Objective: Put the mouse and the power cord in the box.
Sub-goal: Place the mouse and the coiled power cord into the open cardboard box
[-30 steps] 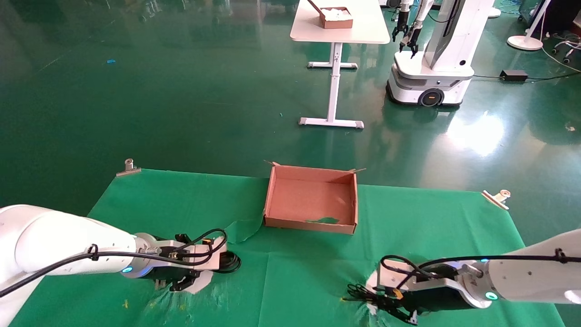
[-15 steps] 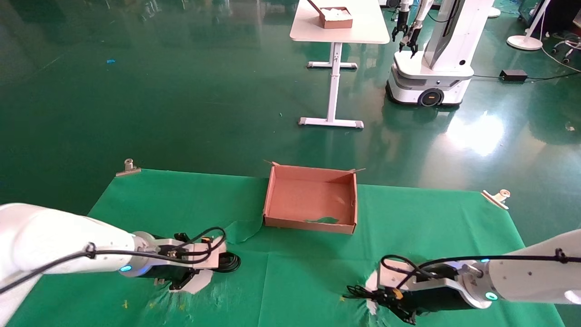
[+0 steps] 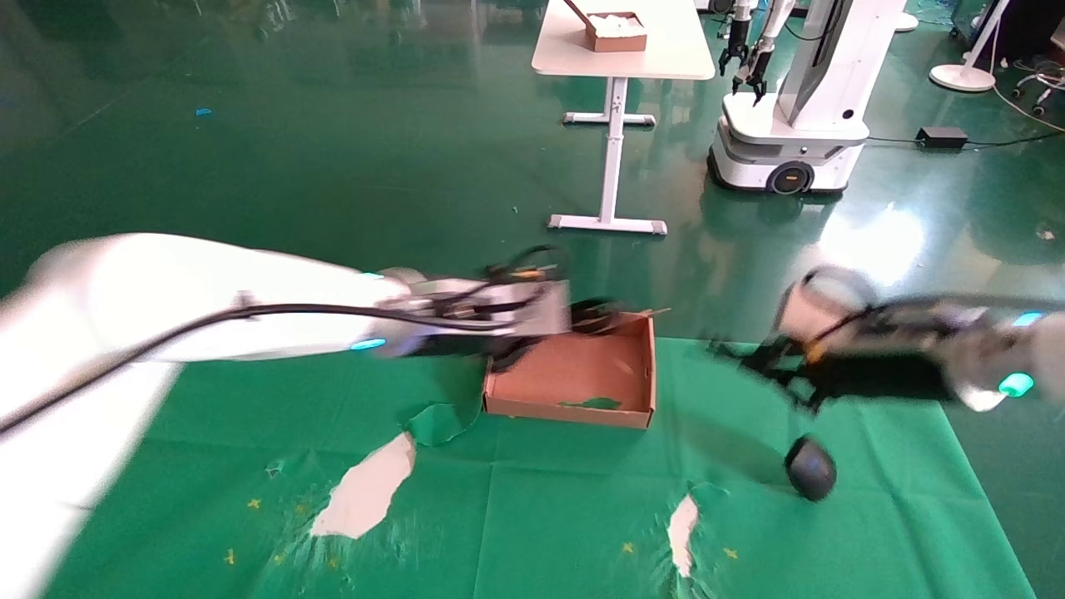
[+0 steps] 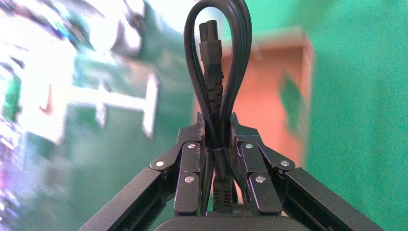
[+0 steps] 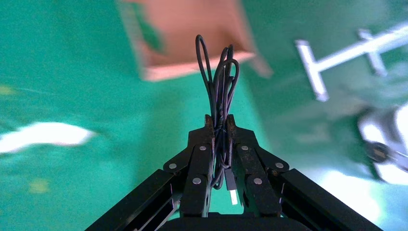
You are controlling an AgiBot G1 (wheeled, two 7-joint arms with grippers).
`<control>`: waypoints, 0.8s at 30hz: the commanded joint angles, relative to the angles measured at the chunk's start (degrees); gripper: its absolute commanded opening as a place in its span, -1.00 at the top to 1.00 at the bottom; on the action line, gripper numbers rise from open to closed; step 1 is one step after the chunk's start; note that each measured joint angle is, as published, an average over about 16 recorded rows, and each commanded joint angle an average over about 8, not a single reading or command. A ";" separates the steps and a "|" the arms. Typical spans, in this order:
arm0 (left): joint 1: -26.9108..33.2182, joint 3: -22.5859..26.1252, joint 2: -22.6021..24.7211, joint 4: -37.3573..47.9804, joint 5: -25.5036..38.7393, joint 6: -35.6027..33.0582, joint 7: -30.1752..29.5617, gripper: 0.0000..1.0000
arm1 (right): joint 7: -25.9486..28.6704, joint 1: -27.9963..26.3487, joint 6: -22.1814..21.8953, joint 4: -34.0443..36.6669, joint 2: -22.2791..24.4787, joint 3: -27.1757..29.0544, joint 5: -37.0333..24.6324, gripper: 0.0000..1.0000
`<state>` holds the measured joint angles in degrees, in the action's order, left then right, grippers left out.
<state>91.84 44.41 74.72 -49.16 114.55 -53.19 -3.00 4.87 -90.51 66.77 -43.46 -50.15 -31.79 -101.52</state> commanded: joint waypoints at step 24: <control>0.83 29.13 4.11 8.54 -10.13 24.83 8.31 -1.00 | 8.51 1.02 2.74 -14.37 8.88 2.31 1.77 1.00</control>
<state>92.61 73.28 78.83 -40.62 104.50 -28.46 5.48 13.07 -89.81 69.59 -57.22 -41.27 -29.47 -99.78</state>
